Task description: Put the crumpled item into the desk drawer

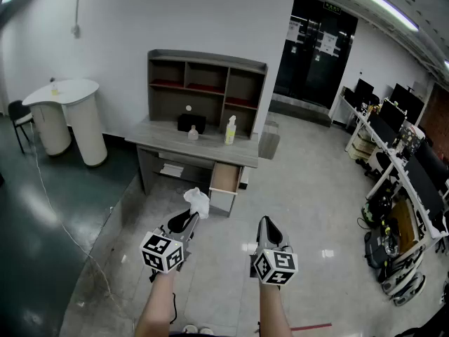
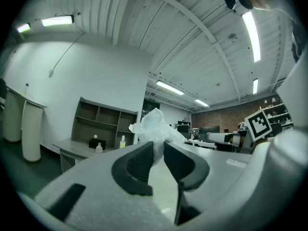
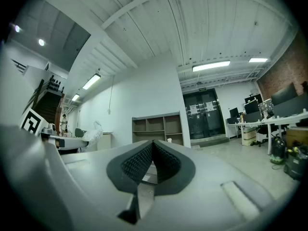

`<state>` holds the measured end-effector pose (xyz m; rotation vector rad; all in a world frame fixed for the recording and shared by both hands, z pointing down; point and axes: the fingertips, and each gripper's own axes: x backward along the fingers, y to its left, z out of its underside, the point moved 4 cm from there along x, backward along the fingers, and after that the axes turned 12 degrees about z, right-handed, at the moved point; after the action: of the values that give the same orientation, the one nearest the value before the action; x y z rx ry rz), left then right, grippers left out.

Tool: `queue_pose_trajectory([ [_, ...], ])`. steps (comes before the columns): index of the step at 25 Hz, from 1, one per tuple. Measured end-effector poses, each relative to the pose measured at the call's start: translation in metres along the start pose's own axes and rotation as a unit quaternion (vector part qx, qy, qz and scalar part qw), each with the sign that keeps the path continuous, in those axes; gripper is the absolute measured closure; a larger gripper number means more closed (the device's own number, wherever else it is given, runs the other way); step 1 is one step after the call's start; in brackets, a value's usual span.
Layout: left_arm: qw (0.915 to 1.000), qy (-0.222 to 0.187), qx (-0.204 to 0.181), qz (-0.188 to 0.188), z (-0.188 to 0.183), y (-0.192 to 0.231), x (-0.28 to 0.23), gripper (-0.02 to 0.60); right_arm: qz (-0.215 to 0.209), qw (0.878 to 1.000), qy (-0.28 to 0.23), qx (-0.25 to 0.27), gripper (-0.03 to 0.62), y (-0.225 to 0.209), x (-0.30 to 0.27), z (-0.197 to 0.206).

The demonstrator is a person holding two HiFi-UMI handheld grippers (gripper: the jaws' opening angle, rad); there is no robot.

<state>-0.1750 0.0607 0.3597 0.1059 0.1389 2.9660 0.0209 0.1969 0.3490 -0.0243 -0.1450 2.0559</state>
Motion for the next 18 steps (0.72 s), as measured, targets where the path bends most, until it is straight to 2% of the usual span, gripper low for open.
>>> queue_pose_trajectory([
  [18, 1.0, 0.009, 0.003, 0.002, 0.004, 0.002, 0.0, 0.509, 0.015, 1.0, 0.003, -0.027, 0.583, -0.011, -0.001, 0.006],
])
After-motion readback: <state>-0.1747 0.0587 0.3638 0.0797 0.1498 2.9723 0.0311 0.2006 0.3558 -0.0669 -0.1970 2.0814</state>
